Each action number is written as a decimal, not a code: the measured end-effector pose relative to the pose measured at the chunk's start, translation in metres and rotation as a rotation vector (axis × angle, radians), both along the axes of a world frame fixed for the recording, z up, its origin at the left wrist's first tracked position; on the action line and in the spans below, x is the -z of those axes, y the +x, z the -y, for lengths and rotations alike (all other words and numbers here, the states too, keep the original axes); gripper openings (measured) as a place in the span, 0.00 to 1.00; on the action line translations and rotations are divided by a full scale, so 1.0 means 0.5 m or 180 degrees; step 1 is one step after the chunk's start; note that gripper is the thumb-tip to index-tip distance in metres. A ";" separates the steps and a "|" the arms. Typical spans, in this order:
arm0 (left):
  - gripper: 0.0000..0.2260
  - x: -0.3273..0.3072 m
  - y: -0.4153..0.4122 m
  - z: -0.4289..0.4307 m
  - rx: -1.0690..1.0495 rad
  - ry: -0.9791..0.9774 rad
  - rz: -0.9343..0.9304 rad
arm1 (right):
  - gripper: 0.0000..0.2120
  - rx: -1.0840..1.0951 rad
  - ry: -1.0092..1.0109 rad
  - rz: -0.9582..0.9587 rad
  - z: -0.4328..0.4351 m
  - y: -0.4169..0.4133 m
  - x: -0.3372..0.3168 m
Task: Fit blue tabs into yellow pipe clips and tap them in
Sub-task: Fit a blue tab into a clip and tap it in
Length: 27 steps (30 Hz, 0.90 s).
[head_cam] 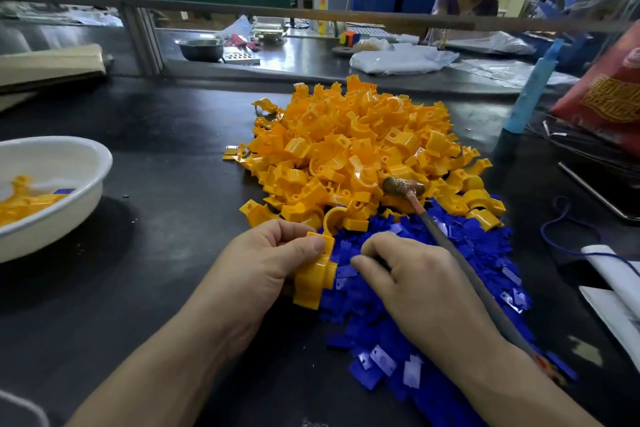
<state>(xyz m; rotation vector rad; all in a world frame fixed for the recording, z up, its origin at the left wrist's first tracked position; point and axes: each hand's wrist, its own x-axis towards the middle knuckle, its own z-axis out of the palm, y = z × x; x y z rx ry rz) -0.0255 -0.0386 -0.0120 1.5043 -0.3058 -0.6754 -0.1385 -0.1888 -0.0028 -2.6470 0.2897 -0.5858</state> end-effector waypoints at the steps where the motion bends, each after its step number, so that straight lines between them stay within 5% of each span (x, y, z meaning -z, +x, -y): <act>1: 0.21 -0.001 0.000 0.000 0.0022 -0.0003 -0.0006 | 0.07 0.0014 0.0254 0.0108 0.001 -0.002 -0.004; 5: 0.21 -0.003 0.000 -0.003 0.0206 -0.0296 -0.0201 | 0.08 -0.0260 0.2017 0.0259 0.000 -0.005 -0.019; 8: 0.20 -0.003 -0.003 -0.005 0.0311 -0.0409 -0.0200 | 0.10 -0.0559 0.2545 0.0227 -0.006 -0.007 -0.025; 19: 0.25 -0.005 -0.015 0.003 0.0404 -0.0421 0.0165 | 0.10 -0.0532 0.1412 0.0650 -0.014 -0.012 -0.033; 27: 0.21 -0.010 -0.022 -0.001 0.0643 -0.0375 0.0236 | 0.07 -0.0542 0.1171 0.0723 -0.015 -0.011 -0.027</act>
